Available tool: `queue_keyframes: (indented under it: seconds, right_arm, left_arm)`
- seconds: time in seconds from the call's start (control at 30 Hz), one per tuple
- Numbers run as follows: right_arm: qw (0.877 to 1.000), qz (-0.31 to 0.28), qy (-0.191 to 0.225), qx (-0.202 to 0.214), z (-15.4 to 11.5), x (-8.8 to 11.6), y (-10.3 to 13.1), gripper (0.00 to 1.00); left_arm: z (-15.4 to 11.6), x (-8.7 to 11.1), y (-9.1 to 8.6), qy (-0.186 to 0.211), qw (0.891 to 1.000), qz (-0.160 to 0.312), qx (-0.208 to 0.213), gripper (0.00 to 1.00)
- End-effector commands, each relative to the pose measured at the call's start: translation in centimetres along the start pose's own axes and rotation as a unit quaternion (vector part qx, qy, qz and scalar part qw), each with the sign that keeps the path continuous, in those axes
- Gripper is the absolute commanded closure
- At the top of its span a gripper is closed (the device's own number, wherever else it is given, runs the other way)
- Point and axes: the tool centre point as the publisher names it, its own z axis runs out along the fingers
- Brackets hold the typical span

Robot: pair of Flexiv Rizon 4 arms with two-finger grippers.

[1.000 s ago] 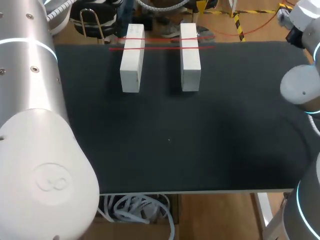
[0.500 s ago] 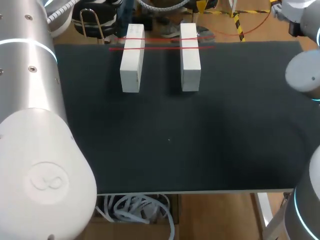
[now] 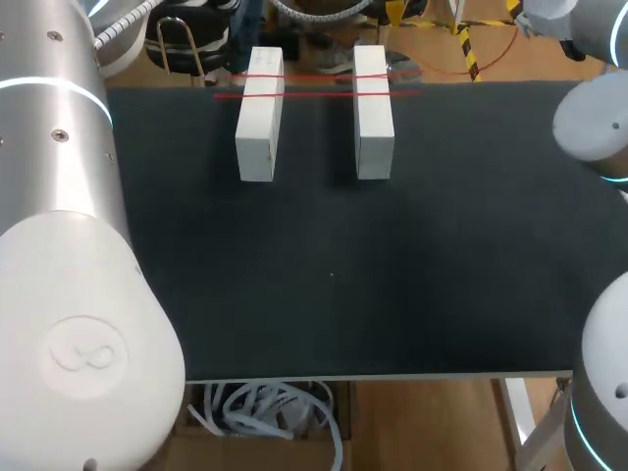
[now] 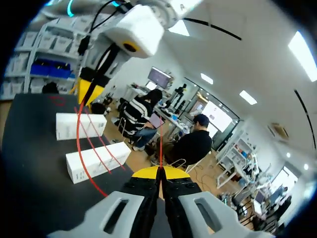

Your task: Grab the tape and strap the tape.

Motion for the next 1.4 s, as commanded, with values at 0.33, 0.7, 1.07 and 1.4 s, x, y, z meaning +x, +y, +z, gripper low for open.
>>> queue_keyframes:
  seconds: [0.33,0.7,1.07,1.4]
  right_arm:
    - [0.985,-0.145,0.062,0.065,1.4,2.8,2.3,1.0]
    - [0.986,-0.133,0.087,0.059,1.8,5.8,2.9,1.0]
    - [0.982,-0.147,0.102,0.06,2.4,7.2,3.4,1.0]
    - [0.972,-0.198,0.108,0.067,2.8,8.3,3.9,1.0]
  left_arm:
    - [-0.1,-0.1,-0.1,0.002,1.0,-0.001,-0.003,1.0]
    - [-0.1,-0.1,-0.1,0.002,1.0,-0.001,-0.003,1.0]
    - [-0.1,-0.1,-0.1,0.002,1.0,-0.001,-0.003,1.0]
    - [-0.1,-0.1,-0.1,0.002,1.0,-0.001,-0.003,1.0]
